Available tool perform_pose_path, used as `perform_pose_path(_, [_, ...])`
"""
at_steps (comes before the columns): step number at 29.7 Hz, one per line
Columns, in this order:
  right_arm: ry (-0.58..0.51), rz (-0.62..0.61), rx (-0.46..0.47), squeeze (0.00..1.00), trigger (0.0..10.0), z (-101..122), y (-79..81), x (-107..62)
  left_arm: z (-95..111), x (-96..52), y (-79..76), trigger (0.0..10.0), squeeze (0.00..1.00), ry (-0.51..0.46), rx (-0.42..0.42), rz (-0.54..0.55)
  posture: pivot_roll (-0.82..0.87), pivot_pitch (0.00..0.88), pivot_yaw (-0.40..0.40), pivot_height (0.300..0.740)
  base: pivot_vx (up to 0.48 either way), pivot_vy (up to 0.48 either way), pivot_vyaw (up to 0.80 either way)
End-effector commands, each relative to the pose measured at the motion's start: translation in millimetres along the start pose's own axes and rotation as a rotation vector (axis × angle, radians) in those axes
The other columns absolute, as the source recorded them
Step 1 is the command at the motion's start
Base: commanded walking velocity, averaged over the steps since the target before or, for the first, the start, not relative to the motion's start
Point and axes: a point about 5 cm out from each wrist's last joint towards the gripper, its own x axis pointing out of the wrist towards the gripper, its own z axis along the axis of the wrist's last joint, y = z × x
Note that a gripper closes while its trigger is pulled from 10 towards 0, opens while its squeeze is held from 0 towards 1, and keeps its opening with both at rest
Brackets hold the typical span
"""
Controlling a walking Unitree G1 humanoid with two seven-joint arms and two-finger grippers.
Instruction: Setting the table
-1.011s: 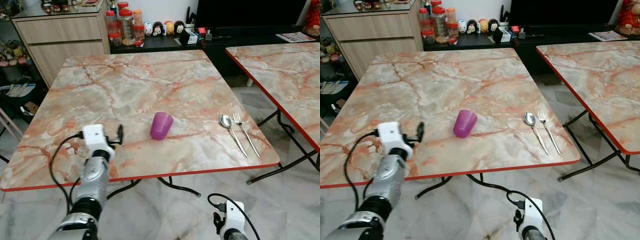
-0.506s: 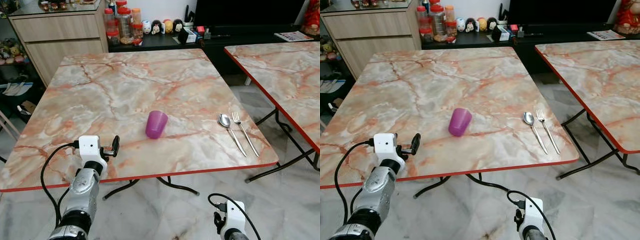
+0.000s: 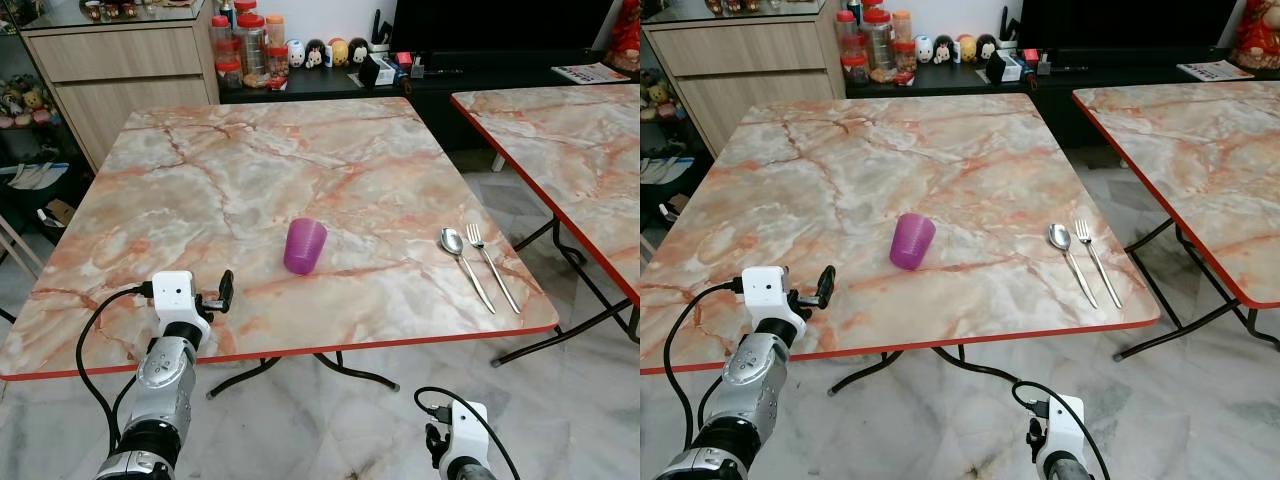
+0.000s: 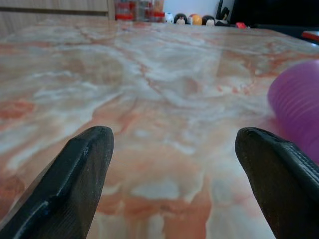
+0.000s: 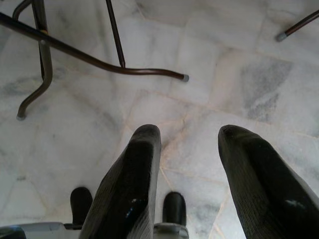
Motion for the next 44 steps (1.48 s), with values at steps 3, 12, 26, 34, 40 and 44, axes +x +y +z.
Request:
perform_pose_path(3, [0.0,-0.003,0.011,0.0,10.0,-0.3,-0.4,-0.1,7.5,4.8,1.7,10.0,0.0,-0.025,0.003,0.011,0.02,0.0,-0.016,0.74,0.356,0.0,0.0])
perform_pose_path(12, [-0.002,0.0,0.01,0.0,10.0,0.5,-0.1,0.1,7.9,5.3,0.7,10.0,0.0,-0.029,-0.005,0.014,0.02,0.0,-0.02,0.74,0.382,0.0,0.0])
perform_pose_path(26, [0.011,0.007,-0.004,0.0,10.0,-1.6,2.0,-0.1,13.7,5.4,8.5,10.0,0.0,-0.058,-0.012,0.05,0.02,0.0,-0.02,0.74,0.349,0.0,0.0])
perform_pose_path(34, [0.017,0.007,-0.004,0.0,10.0,-3.0,1.9,-0.4,21.3,7.0,15.2,10.0,0.0,-0.082,-0.011,0.082,0.02,0.0,-0.018,0.74,0.0,0.0,0.0])
perform_pose_path(40, [0.023,0.01,-0.005,0.0,10.0,-4.5,1.9,-0.8,46.9,12.9,26.0,10.0,0.0,-0.135,0.037,0.105,0.03,0.0,-0.019,0.74,0.0,0.0,0.0])
perform_pose_path(44, [0.03,0.016,-0.009,0.0,10.0,-5.9,3.2,-1.0,66.9,18.3,27.5,10.0,0.0,-0.142,0.147,0.055,0.04,0.0,-0.02,0.74,0.0,0.0,0.0])
